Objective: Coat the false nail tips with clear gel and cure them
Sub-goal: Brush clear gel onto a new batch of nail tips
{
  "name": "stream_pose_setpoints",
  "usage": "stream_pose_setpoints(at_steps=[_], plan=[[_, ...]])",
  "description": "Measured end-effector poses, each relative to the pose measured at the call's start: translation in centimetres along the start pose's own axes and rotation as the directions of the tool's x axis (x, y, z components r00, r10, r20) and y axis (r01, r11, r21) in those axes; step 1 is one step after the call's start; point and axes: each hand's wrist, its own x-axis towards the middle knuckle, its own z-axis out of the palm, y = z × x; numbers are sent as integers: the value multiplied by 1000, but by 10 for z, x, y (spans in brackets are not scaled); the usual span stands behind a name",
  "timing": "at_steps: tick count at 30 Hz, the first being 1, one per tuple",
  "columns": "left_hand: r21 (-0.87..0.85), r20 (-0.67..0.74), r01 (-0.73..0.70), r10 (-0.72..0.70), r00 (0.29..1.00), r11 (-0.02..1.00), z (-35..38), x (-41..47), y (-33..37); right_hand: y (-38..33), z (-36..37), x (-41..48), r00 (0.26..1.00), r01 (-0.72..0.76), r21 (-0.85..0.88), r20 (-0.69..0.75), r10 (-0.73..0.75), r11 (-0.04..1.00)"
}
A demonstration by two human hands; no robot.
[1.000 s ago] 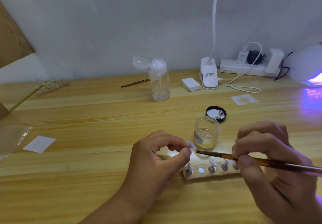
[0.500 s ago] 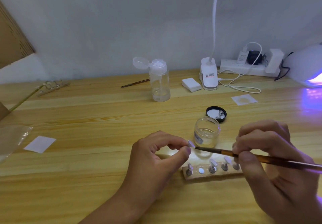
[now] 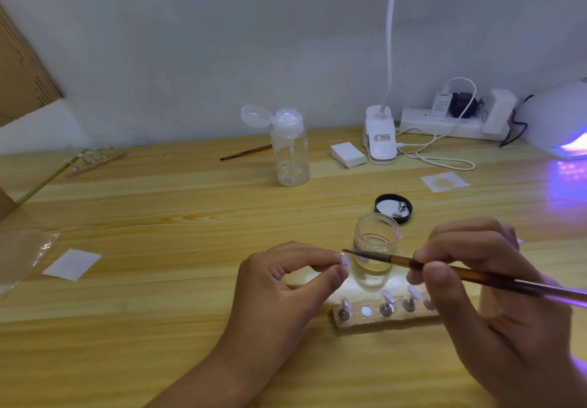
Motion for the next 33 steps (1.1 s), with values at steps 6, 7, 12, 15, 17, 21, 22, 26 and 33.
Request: stream_pose_setpoints(at_steps=[6, 7, 12, 15, 17, 21, 22, 26, 33], plan=[[-26, -6, 2, -2, 1000, 1000, 0, 0, -1, 0, -1, -2, 999, -25, 69, 23, 24, 997], [-24, -5, 0, 0, 1000, 1000, 1, 0, -1, -1, -2, -2, 999, -29, 88, 18, 27, 996], [-48, -3, -9, 9, 1000, 999, 1, 0, 0, 1, 2, -1, 999, -40, 28, -1, 40, 999], [-48, -6, -11, 11, 1000, 999, 1, 0, -1, 3, 2, -2, 998, -51, 13, 22, 51, 999], [-44, -10, -14, 13, 1000, 999, 1, 0, -1, 1, 0, -3, 999, -44, 55, 21, 43, 997], [-53, -13, -6, 5, 1000, 999, 2, 0, 0, -1, -1, -3, 1000, -30, 85, -2, 30, 996], [-55, -13, -4, 4, 1000, 998, 1, 0, 0, -1, 0, -2, 999, -31, 73, -12, 32, 997], [-69, -9, 8, -9, 1000, 998, 1, -1, 1, 3, 2, -2, 999, -47, 23, -3, 47, 999], [-46, -29, 17, -18, 999, 999, 2, 0, 1, -2, 1, -3, 999, -40, 98, 30, 37, 994]])
